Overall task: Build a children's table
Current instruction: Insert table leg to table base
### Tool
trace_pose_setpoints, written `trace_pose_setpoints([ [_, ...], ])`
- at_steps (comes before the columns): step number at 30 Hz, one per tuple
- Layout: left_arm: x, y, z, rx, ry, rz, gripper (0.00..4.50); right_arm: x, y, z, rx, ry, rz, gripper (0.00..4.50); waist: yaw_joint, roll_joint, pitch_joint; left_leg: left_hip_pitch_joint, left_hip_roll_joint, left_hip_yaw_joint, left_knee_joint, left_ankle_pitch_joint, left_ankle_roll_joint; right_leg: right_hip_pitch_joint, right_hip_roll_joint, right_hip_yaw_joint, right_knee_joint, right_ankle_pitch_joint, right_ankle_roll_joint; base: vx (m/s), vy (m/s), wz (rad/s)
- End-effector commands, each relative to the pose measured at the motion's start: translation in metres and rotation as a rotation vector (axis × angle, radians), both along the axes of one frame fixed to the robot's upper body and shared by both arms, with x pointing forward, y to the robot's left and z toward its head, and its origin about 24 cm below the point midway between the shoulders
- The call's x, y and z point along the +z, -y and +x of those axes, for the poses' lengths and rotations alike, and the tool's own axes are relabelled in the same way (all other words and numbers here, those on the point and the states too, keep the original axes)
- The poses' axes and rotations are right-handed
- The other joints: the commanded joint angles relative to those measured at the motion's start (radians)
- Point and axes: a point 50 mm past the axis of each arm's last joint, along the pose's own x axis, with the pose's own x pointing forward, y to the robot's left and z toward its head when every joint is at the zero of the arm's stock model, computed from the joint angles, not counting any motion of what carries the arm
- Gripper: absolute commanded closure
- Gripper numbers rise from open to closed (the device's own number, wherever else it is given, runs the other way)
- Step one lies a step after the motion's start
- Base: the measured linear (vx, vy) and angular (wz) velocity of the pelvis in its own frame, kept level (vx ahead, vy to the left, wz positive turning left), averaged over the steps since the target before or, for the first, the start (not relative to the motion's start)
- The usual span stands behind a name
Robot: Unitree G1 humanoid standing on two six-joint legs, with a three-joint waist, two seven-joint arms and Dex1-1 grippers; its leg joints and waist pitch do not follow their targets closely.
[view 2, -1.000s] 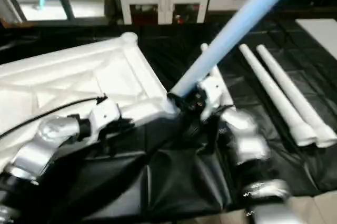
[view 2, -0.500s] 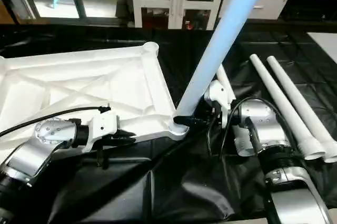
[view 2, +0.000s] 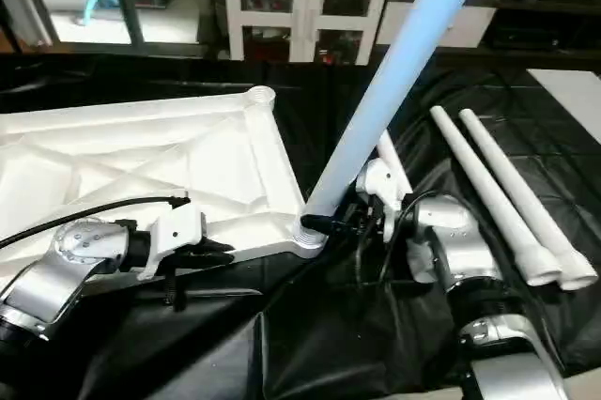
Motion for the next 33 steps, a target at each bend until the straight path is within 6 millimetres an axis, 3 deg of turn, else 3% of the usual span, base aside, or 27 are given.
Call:
trace_pose_setpoints([
  [1,-0.003,0.011,-0.005,-0.062,-0.02,-0.013,4.5,-0.089,0.006,-0.055,0.035,-0.411,-0.235,2.62,-0.004,0.021,0.004,0.007,0.071,-0.039,-0.083,-0.397,-0.004,-0.017,-0.079,0.045,-0.086,-0.314,-0.212,0.0,0.0,0.0],
  [4,-0.003,0.011,-0.006,-0.07,-0.028,-0.009,4.5,-0.088,0.005,-0.055,0.058,-0.421,-0.234,2.62,-0.008,0.019,0.002,0.004,0.072,-0.036,-0.083,-0.382,0.005,-0.015,-0.077,0.044,-0.083,-0.263,-0.226,0.0,0.0,0.0],
  [12,-0.004,0.012,-0.007,-0.075,-0.032,-0.007,4.5,-0.08,0.01,-0.046,0.131,-0.479,-0.319,2.62,-0.007,0.018,0.0,0.004,0.073,-0.034,-0.083,-0.364,0.013,-0.014,-0.077,0.045,-0.081,-0.243,-0.239,0.0,0.0,0.0],
  [13,-0.004,0.012,-0.007,-0.075,-0.032,-0.007,4.5,-0.08,0.01,-0.045,0.137,-0.484,-0.325,2.62,-0.006,0.014,-0.003,0.003,0.074,-0.034,-0.082,-0.359,0.014,-0.012,-0.079,0.044,-0.08,-0.24,-0.24,0.0,0.0,0.0],
  [18,-0.004,0.012,-0.007,-0.075,-0.033,-0.007,4.5,-0.077,0.01,-0.041,0.148,-0.491,-0.343,2.62,-0.002,0.017,-0.002,0.002,0.074,-0.031,-0.082,-0.339,0.015,-0.011,-0.08,0.045,-0.078,-0.22,-0.246,0.0,0.0,0.0],
  [19,-0.004,0.011,-0.007,-0.074,-0.031,-0.007,4.5,-0.074,0.009,-0.037,0.145,-0.48,-0.342,2.62,-0.003,0.01,-0.004,0.002,0.075,-0.032,-0.082,-0.342,0.016,-0.011,-0.079,0.044,-0.079,-0.228,-0.244,0.0,0.0,0.0],
  [22,-0.004,0.011,-0.007,-0.073,-0.031,-0.008,4.5,-0.072,0.008,-0.035,0.144,-0.474,-0.34,2.62,-0.003,0.014,-0.003,0.003,0.075,-0.033,-0.082,-0.361,0.011,-0.014,-0.082,0.045,-0.081,-0.269,-0.24,0.0,0.0,0.0],
  [33,-0.004,0.011,-0.007,-0.066,-0.033,-0.006,4.5,-0.082,0.006,-0.045,0.179,-0.475,-0.372,2.62,-0.002,0.012,-0.003,0.002,0.075,-0.034,-0.084,-0.366,0.009,-0.017,-0.081,0.047,-0.083,-0.275,-0.228,0.0,0.0,0.0],
])
